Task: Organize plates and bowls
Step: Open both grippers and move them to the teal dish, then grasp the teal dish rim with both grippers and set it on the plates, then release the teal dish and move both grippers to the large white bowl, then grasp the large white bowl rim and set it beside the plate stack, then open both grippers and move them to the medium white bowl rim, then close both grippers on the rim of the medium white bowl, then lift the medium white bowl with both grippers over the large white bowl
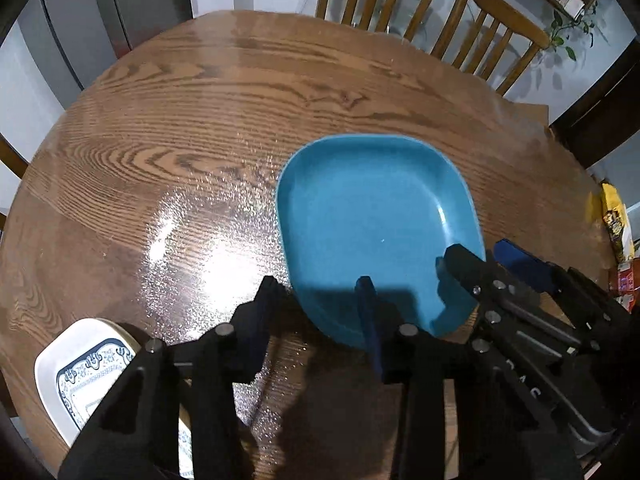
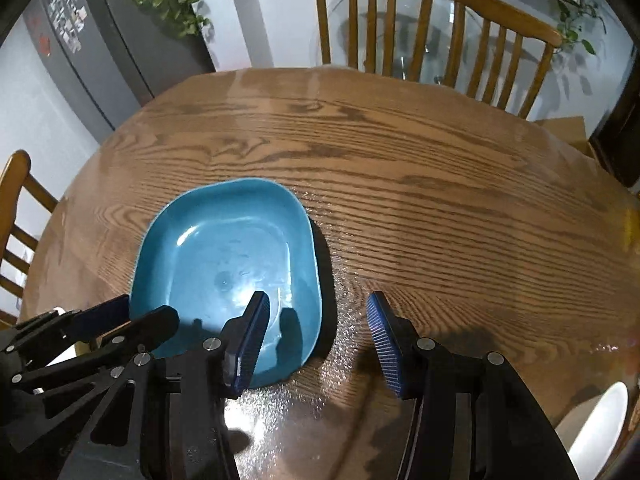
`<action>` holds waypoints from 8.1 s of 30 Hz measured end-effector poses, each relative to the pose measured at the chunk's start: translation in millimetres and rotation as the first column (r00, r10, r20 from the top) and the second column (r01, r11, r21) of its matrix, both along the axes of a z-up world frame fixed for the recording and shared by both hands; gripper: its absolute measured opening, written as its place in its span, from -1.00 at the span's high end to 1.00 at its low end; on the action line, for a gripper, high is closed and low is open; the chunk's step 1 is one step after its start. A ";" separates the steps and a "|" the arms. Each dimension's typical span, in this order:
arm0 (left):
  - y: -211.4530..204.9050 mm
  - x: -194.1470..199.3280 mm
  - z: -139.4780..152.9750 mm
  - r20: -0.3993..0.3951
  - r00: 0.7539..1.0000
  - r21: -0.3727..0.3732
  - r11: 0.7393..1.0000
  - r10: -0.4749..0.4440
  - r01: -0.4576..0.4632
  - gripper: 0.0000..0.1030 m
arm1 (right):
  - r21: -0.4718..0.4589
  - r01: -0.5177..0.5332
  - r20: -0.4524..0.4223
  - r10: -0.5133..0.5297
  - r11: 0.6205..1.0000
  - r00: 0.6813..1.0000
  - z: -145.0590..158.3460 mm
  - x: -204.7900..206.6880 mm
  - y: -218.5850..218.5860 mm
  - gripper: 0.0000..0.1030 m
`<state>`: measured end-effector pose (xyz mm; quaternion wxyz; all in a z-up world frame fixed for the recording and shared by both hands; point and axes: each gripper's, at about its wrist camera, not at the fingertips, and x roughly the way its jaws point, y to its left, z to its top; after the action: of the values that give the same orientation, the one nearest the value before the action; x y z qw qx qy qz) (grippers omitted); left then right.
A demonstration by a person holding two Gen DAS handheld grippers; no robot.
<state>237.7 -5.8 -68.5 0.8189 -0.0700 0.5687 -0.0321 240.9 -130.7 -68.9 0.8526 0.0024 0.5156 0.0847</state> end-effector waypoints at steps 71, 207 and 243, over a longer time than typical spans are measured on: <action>70.7 -197.0 82.1 0.134 0.989 0.024 0.998 -0.057 0.055 -0.65 | 0.049 0.030 0.212 -0.039 0.998 0.976 103.5 -210.0 26.5 -0.29; -249.0 -100.7 12.2 0.027 0.951 0.067 0.949 -0.309 0.307 -0.34 | 0.047 0.319 -0.037 -0.318 0.947 0.947 19.2 -130.2 -294.5 0.22; -262.8 -104.3 10.3 0.027 0.924 0.086 0.922 -0.380 0.377 0.71 | 0.074 0.265 -0.054 -0.261 0.962 0.964 17.9 -124.3 -278.0 0.86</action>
<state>133.3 -268.6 -58.3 0.8116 0.0743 0.5544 -0.1687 116.6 -408.8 -51.0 0.8441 0.1068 0.5253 -0.0086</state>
